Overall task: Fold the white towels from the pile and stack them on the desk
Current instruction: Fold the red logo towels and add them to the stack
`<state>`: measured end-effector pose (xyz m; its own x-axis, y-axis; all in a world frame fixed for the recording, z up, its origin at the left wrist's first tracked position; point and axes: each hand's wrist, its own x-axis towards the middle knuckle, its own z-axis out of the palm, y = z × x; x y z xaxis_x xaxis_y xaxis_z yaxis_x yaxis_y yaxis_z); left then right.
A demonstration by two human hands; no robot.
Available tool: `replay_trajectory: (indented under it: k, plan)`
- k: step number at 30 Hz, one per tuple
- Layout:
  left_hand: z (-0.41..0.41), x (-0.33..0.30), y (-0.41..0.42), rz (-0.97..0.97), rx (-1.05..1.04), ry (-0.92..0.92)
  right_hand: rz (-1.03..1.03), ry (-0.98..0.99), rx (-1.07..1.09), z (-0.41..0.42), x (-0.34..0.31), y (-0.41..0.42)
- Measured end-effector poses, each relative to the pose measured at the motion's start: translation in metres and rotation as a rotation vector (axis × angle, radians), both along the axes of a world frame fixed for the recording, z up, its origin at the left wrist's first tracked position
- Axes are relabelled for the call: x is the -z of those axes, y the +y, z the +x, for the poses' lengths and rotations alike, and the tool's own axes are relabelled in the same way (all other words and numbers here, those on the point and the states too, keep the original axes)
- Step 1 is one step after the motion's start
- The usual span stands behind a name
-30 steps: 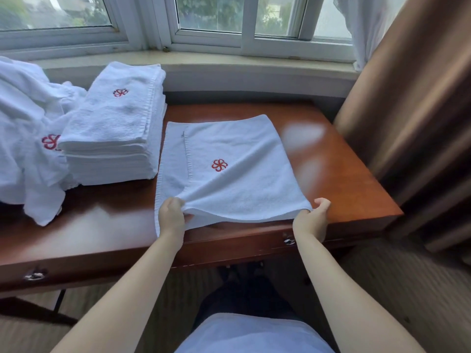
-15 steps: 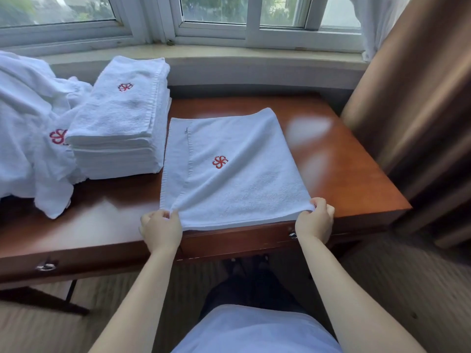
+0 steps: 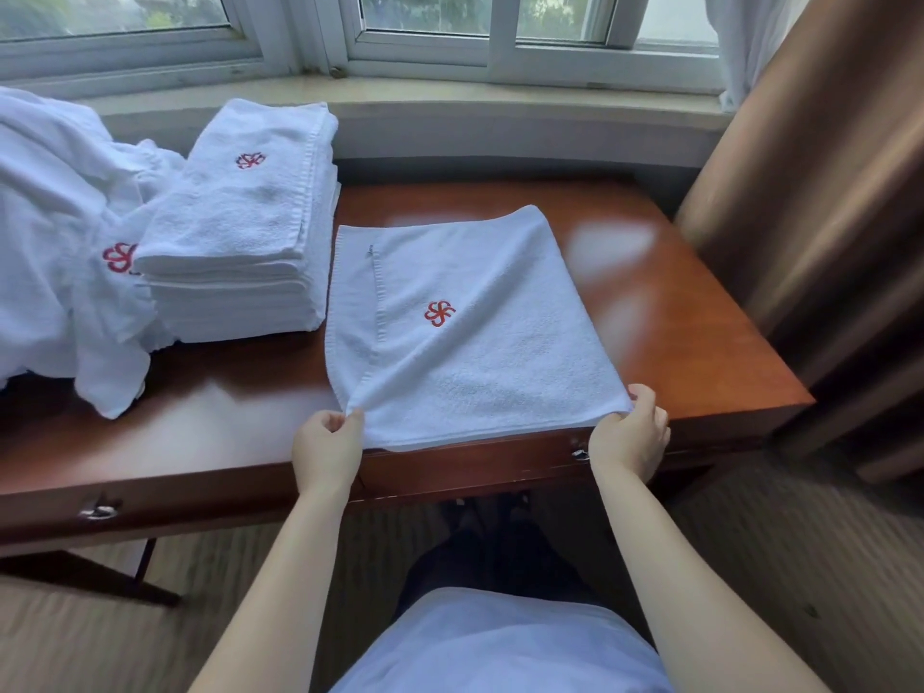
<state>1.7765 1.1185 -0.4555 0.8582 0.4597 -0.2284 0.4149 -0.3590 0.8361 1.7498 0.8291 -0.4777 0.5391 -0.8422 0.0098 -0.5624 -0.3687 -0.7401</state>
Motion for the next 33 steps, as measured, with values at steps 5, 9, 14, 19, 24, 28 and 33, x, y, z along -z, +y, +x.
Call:
replay_trajectory:
  k: [5, 9, 14, 19, 24, 28, 33]
  plan:
    - [-0.003, -0.005, 0.004, -0.296, -0.013, 0.089, 0.208, -0.049, -0.004, 0.002, -0.005, 0.003]
    - [-0.009, 0.002, 0.001, 0.023, -0.037, -0.022, 0.186, -0.118, -0.011, -0.003, -0.003, 0.002]
    - [-0.007, 0.004, 0.007, -0.008, -0.199, -0.084, 0.101, -0.097, 0.030, -0.007, -0.002, -0.003]
    - [-0.008, -0.002, 0.011, -0.237, -0.197, 0.020, 0.100, -0.079, 0.018, -0.005, -0.001, -0.011]
    - [-0.024, -0.008, 0.000, -0.417, -0.103, 0.096, 0.095, -0.065, -0.022, -0.004, 0.001, -0.007]
    - [-0.032, -0.009, -0.002, -0.460, -0.178, 0.042, 0.121, -0.085, -0.003, -0.003, 0.000, -0.008]
    - [-0.031, -0.011, 0.000, -0.487, -0.247, 0.027, 0.104, -0.001, -0.005, -0.001, -0.003, -0.010]
